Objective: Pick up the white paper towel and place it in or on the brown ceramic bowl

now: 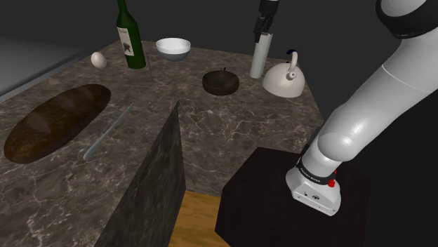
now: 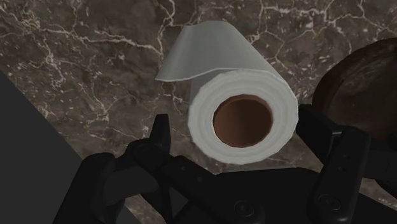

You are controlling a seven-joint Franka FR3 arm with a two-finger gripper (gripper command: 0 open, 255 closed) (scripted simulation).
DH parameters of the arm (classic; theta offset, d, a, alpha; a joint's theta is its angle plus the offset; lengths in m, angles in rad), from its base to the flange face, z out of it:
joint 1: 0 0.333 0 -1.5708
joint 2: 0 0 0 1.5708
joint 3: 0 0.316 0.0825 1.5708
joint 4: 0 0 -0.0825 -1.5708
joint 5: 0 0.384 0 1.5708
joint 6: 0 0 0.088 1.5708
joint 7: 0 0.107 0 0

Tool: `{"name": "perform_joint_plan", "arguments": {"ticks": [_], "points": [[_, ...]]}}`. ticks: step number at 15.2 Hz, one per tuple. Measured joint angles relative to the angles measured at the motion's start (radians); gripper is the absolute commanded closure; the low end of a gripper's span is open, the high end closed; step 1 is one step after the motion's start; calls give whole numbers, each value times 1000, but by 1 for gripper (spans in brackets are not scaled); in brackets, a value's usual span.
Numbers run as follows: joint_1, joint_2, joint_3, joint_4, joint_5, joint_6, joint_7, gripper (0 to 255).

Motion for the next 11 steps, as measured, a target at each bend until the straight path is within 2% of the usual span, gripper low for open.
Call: {"name": "perform_joint_plan", "arguments": {"ticks": [6,7,11], "points": [[0,0,0,-6,0,6,0,0],[0,0,0,-6,0,6,0,255],[0,-1,1,-6,1,6,0,255]]}}
